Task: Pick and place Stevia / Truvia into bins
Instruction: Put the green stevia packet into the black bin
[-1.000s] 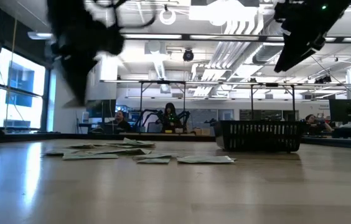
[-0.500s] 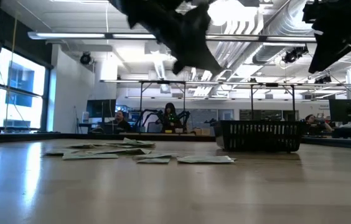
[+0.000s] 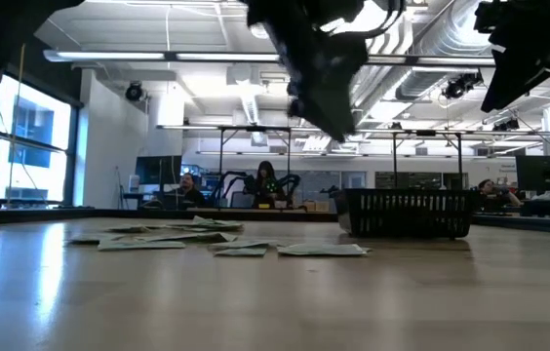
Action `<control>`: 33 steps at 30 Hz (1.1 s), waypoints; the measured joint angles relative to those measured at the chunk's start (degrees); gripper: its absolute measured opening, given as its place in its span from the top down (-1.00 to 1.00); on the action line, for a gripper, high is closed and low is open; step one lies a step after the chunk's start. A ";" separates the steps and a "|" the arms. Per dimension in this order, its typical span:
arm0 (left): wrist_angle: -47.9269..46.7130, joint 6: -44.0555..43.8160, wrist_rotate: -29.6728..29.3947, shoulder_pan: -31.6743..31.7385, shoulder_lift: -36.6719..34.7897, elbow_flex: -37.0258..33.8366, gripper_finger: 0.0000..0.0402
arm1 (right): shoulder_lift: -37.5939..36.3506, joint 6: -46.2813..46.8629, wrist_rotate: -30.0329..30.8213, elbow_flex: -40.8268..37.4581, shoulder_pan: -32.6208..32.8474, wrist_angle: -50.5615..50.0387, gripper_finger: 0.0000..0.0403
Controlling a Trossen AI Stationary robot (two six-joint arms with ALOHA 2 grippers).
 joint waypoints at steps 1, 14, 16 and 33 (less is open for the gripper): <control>-4.60 0.68 -0.99 0.00 -0.24 1.87 -0.04 | 0.02 -0.40 0.06 0.00 0.00 0.00 -0.24; -29.97 -6.45 -7.39 15.37 -1.47 -2.05 -0.03 | 0.04 0.82 -0.48 0.00 -0.05 0.97 -0.24; -26.20 0.18 -7.53 17.90 -1.45 -3.71 0.01 | 0.04 0.81 -0.84 0.00 -0.09 1.43 -0.24; -18.93 42.21 -4.53 28.12 -1.08 -12.21 0.12 | 0.04 6.91 2.53 0.00 -0.15 1.73 -0.24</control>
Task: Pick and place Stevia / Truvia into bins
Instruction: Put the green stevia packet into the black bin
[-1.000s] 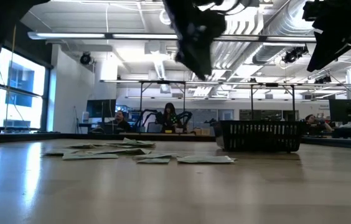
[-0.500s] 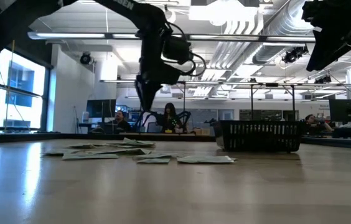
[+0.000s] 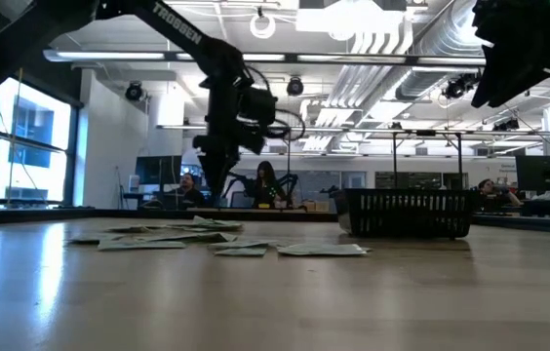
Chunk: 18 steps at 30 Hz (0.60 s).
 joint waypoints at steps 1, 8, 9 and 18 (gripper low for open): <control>-0.10 0.00 0.92 0.01 0.00 -0.93 0.12 | 0.00 0.13 0.34 0.00 -0.25 0.00 -0.24; 6.88 0.86 1.74 -2.11 0.02 -6.22 0.11 | 0.00 0.07 0.11 0.00 -3.54 0.00 -0.24; 7.76 0.89 1.72 -2.45 0.02 -6.57 0.11 | 0.00 0.05 -0.15 0.00 -3.90 0.00 -0.24; 11.74 1.92 1.60 -2.77 0.02 -11.36 0.11 | 0.00 0.09 -1.24 0.00 -5.21 0.00 -0.24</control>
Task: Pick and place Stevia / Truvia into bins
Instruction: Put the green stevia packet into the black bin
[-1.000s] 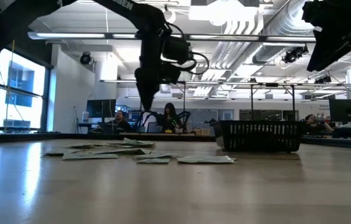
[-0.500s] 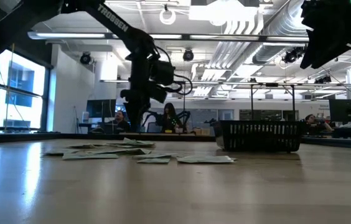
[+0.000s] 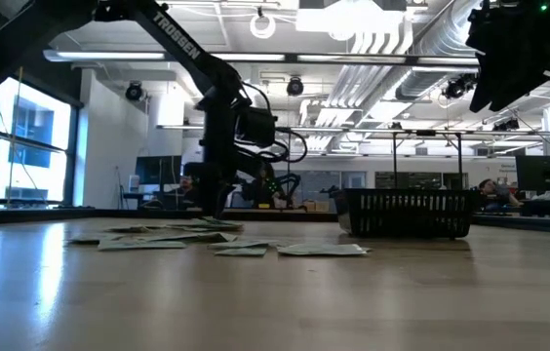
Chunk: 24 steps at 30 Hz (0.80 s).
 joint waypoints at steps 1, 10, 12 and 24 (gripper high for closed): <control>-0.10 0.00 0.11 0.02 -0.02 -0.17 0.11 | 0.00 0.00 0.00 0.00 0.00 0.00 -0.24; -1.31 -2.07 0.77 0.02 -0.31 -1.70 0.38 | 0.00 0.24 0.22 0.00 0.02 0.00 -0.24; -2.21 -2.98 0.08 0.02 -0.30 -1.72 0.55 | 0.00 0.42 0.23 0.00 0.02 0.00 -0.24; -14.71 -17.07 0.91 -2.96 -5.93 4.16 0.80 | 0.00 1.31 0.25 0.00 0.02 -0.02 -0.24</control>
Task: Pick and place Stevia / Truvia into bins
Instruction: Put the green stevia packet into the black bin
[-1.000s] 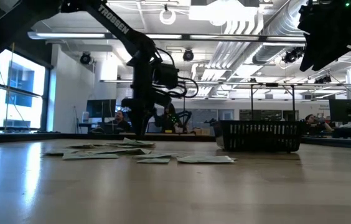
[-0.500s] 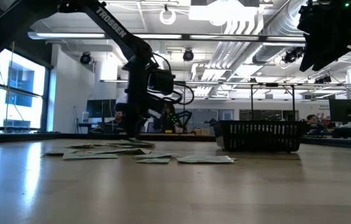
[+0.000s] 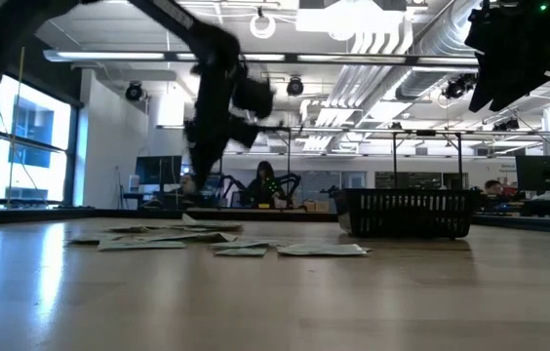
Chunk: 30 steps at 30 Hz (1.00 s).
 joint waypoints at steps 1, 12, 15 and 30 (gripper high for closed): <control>1.56 -0.80 2.49 -1.10 -1.52 0.86 0.83 | 0.00 0.00 0.05 0.00 0.01 0.00 -0.24; 23.96 -2.54 7.71 -12.70 -1.54 5.40 0.87 | 0.06 -0.05 -2.35 0.00 0.02 -0.07 -0.24; 20.48 -3.61 5.26 -13.37 -0.18 5.42 0.89 | 0.13 -0.03 -4.24 0.00 0.02 -0.34 -0.24; 43.34 -8.08 20.10 -18.70 3.40 5.45 0.87 | 0.12 -1.40 -4.32 0.00 0.07 0.50 -0.24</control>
